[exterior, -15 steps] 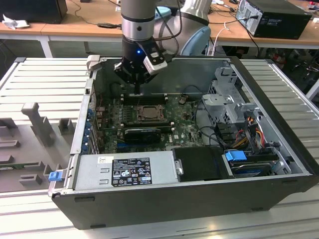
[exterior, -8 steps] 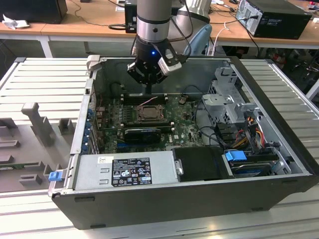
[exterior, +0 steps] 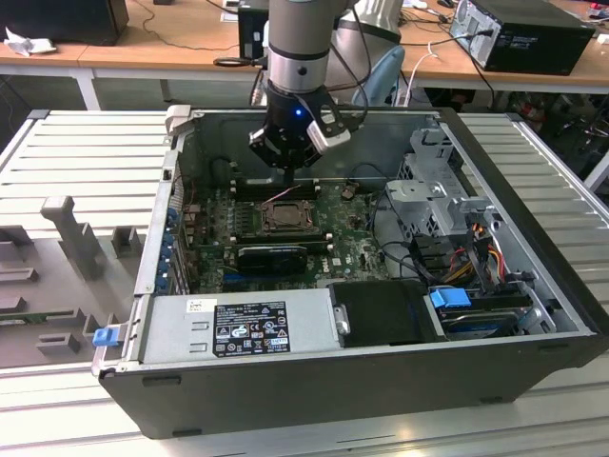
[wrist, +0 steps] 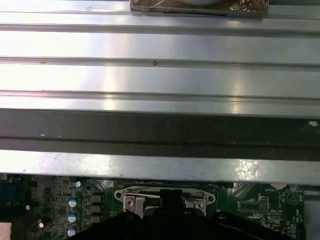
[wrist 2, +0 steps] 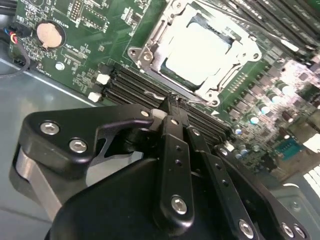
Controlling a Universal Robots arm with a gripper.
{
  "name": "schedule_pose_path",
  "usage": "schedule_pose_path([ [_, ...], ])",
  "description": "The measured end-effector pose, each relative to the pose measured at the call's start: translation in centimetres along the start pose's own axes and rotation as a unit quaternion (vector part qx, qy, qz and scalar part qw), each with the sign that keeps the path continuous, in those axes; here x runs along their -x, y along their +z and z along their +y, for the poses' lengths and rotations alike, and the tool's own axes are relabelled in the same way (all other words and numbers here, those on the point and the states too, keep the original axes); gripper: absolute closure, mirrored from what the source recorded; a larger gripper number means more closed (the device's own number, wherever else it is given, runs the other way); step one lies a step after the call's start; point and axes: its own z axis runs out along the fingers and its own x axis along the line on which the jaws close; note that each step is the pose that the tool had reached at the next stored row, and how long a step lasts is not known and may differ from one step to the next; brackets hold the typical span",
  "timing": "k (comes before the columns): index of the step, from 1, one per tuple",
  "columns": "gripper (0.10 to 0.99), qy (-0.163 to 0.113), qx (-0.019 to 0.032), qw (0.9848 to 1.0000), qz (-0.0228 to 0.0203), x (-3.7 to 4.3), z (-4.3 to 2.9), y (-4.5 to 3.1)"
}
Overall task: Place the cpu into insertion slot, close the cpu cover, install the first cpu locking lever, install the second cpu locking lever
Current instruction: 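Install the first cpu locking lever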
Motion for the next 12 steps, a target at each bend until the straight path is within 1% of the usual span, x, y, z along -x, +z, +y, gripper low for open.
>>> schedule_pose_path([
  [2, 0.980, -0.002, 0.0021, 1.0000, -0.0001, 0.04, 0.03, 0.15],
  [4, 0.980, -0.007, 0.0019, 1.0000, -0.0020, 0.08, 0.04, 0.55],
  [6, 0.980, -0.010, 0.0019, 0.9999, -0.0028, 0.08, 0.11, 0.83],
  [12, 0.980, -0.017, 0.0018, 0.9998, -0.0026, 0.46, 0.31, 1.45],
])
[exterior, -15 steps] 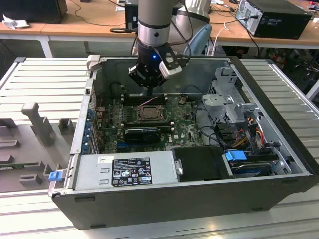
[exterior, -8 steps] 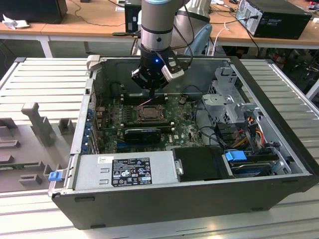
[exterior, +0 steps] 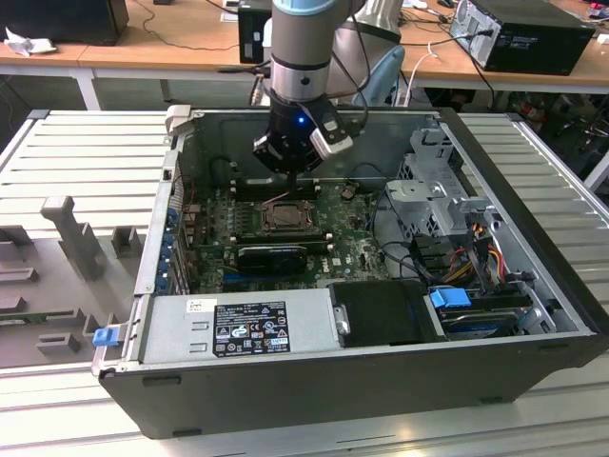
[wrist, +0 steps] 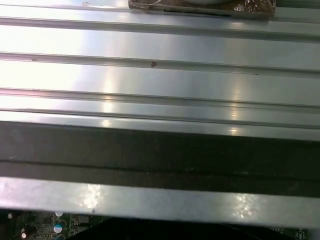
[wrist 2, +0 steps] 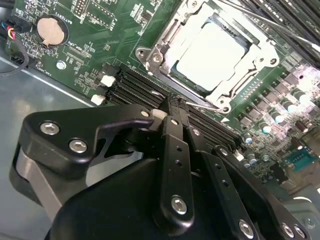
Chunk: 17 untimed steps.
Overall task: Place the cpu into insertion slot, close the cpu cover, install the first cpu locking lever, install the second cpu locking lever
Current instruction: 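Install the first cpu locking lever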
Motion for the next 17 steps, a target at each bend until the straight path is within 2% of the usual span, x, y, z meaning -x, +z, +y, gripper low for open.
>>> schedule_pose_path([
  [8, 0.980, -0.019, -0.0001, 0.9998, 0.0006, 0.45, 0.03, 0.68],
  [17, 0.980, -0.030, -0.0002, 0.9995, 0.0013, 0.53, -0.01, 1.60],
])
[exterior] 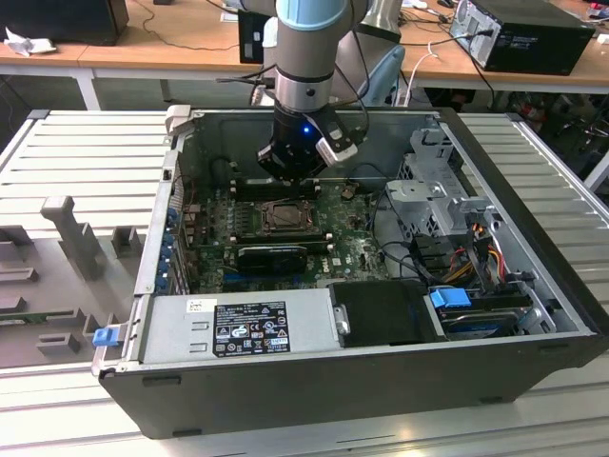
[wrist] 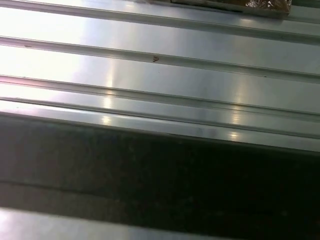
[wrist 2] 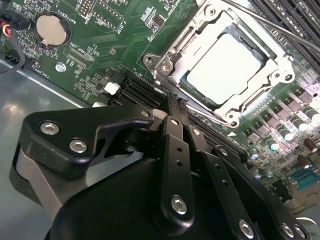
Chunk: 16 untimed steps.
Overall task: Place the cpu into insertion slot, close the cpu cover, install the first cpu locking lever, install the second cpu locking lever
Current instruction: 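Install the first cpu locking lever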
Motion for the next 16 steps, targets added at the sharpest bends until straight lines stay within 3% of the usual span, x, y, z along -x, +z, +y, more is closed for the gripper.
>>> schedule_pose_path([
  [6, 0.980, -0.001, -0.0024, 1.0000, 0.0004, 0.08, -0.03, 0.44],
  [12, 0.980, -0.001, -0.0098, 1.0000, 0.0013, 0.08, -0.05, 0.74],
  [16, 0.980, -0.001, -0.0095, 1.0000, 0.0014, 0.07, -0.06, 0.82],
])
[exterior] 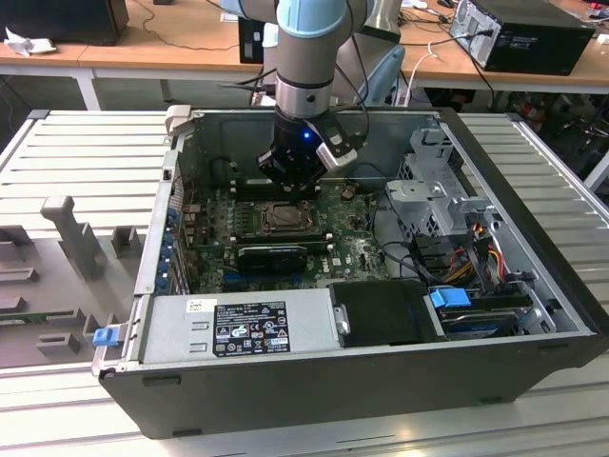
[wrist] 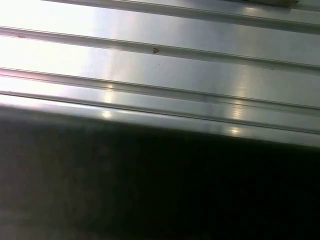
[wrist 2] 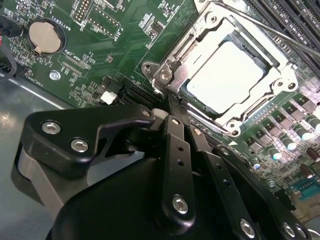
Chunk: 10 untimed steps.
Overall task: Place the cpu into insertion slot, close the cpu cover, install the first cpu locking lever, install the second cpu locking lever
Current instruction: 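Install the first cpu locking lever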
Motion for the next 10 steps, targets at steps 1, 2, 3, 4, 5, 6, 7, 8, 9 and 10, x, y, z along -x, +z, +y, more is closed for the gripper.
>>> schedule_pose_path([
  [1, 0.980, 0.000, 0.0004, 1.0000, -0.0002, 0.01, 0.01, -0.02],
  [2, 0.980, 0.000, 0.0010, 1.0000, -0.0007, 0.03, 0.04, -0.19],
  [3, 0.980, 0.000, 0.0006, 1.0000, -0.0005, 0.02, 0.04, -0.41],
  [4, 0.980, 0.000, -0.0001, 1.0000, -0.0002, 0.01, 0.07, -1.14],
  [5, 0.980, 0.000, -0.0004, 1.0000, -0.0001, 0.00, 0.10, -2.02],
  [6, 0.980, 0.000, -0.0008, 1.0000, -0.0001, 0.00, 0.11, -2.44],
  [7, 0.980, 0.000, -0.0008, 1.0000, -0.0001, 0.00, 0.11, -2.45],
  [8, 0.980, 0.000, -0.0008, 1.0000, -0.0001, -0.01, 0.05, -2.46],
  [9, 0.980, 0.000, -0.0008, 1.0000, -0.0001, -0.03, -0.08, -2.46],
  [10, 0.980, 0.000, -0.0008, 1.0000, -0.0001, -0.03, -0.10, -2.46],
])
